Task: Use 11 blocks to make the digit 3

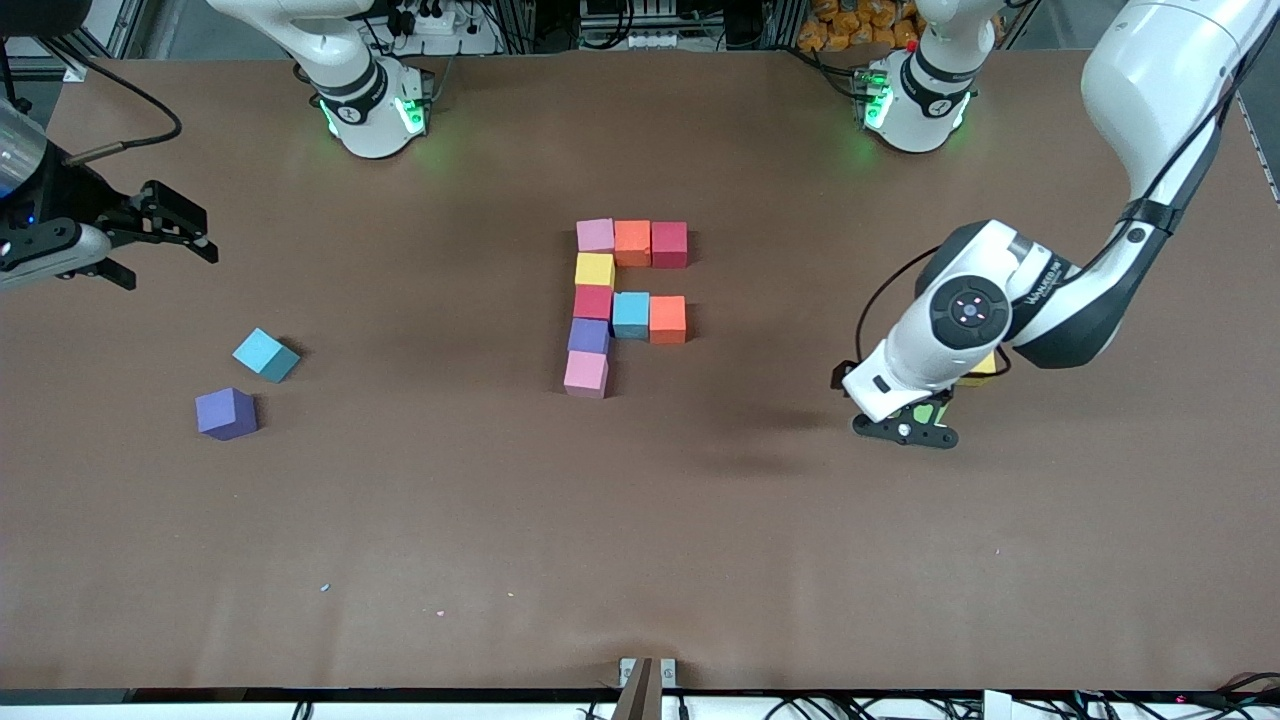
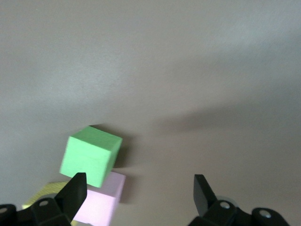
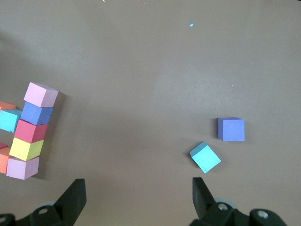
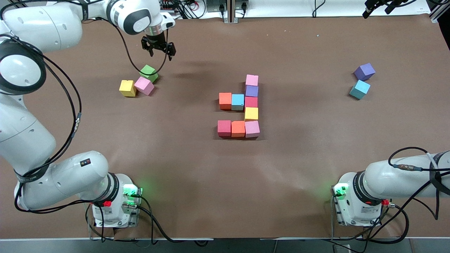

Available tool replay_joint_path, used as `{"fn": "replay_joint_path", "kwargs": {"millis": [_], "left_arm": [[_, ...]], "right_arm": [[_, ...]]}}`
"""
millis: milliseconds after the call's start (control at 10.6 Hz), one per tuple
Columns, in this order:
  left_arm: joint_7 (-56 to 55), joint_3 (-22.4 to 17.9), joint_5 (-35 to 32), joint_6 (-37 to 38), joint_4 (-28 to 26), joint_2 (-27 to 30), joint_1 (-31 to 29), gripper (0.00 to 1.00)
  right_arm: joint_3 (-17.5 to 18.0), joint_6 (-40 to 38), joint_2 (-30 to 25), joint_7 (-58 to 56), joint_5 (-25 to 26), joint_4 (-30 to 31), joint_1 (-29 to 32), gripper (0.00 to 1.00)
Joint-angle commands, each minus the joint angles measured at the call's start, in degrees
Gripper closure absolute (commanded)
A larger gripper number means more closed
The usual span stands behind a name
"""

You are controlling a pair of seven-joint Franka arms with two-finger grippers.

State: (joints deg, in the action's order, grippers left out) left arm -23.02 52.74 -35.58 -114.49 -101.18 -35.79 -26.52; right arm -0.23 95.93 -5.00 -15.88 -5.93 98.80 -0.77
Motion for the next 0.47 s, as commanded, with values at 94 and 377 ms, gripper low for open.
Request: {"fn": "replay_joint_path", "kwargs": {"millis": [94,377], "left_arm": [[10.52,0.70,-5.64,-1.17,-4.89,-0.43,-4.76,0.00],[11.85,0.70,-6.25,-3.28,-7.19,-0.51,-5.65,0.00]], "right_arm": [[0.14,-0.40,0.60,1.47,0.92,-1.24,0.06,0.00],[0.49,-2.23,1.21,1.47,1.27,-4.04,-0.90,0.00]]}}
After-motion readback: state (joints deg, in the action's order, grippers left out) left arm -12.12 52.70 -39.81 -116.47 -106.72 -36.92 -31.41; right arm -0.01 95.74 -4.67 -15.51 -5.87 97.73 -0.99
